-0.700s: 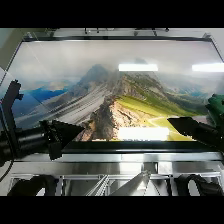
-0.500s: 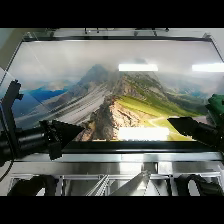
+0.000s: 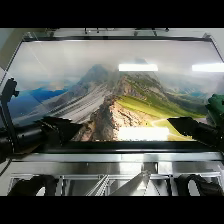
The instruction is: Fold the shirts.
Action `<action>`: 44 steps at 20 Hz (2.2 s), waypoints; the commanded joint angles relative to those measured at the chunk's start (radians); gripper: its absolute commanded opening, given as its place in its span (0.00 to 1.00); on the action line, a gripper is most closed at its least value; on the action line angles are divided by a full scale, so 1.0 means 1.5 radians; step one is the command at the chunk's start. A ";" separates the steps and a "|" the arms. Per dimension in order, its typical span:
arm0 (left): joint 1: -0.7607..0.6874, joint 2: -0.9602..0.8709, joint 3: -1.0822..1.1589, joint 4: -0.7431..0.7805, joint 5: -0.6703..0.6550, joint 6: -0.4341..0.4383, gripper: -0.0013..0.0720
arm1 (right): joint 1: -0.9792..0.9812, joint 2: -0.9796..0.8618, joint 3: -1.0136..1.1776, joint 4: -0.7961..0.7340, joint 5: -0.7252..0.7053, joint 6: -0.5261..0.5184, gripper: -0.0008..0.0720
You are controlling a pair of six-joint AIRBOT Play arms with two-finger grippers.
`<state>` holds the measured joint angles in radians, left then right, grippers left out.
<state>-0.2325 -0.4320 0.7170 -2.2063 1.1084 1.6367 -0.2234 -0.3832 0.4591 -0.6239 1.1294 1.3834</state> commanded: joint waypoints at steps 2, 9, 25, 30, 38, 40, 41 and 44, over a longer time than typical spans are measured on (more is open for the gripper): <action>0.181 0.000 0.054 0.307 0.137 -0.085 1.00 | 0.001 0.001 0.000 0.000 0.000 0.000 0.04; 0.409 -0.119 0.075 0.430 0.218 -0.087 1.00 | 0.001 0.002 0.000 0.000 0.002 0.000 0.04; 0.278 -0.507 0.136 0.306 0.084 0.102 0.04 | 0.001 -0.004 0.000 0.013 -0.005 0.001 0.04; 0.040 -0.586 0.463 -0.123 0.125 0.287 0.04 | 0.001 -0.004 0.000 0.013 -0.019 0.001 0.04; -0.104 -0.756 0.691 -0.082 0.278 0.275 0.04 | 0.001 -0.004 0.000 0.013 -0.021 0.000 0.04; -0.102 -0.804 0.654 -0.079 0.293 0.275 0.04 | 0.001 -0.004 0.000 0.013 -0.020 0.001 0.04; -0.102 -0.822 0.628 -0.079 0.291 0.275 0.14 | 0.001 -0.004 0.000 0.013 -0.021 0.001 0.04; -0.090 -0.854 0.554 -0.084 0.296 0.249 1.00 | 0.001 -0.005 0.000 0.013 -0.021 0.001 0.04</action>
<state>-0.3748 -1.6566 1.6238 -2.3287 1.5227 2.0377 -0.2230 -0.3893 0.4591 -0.6048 1.0977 1.3838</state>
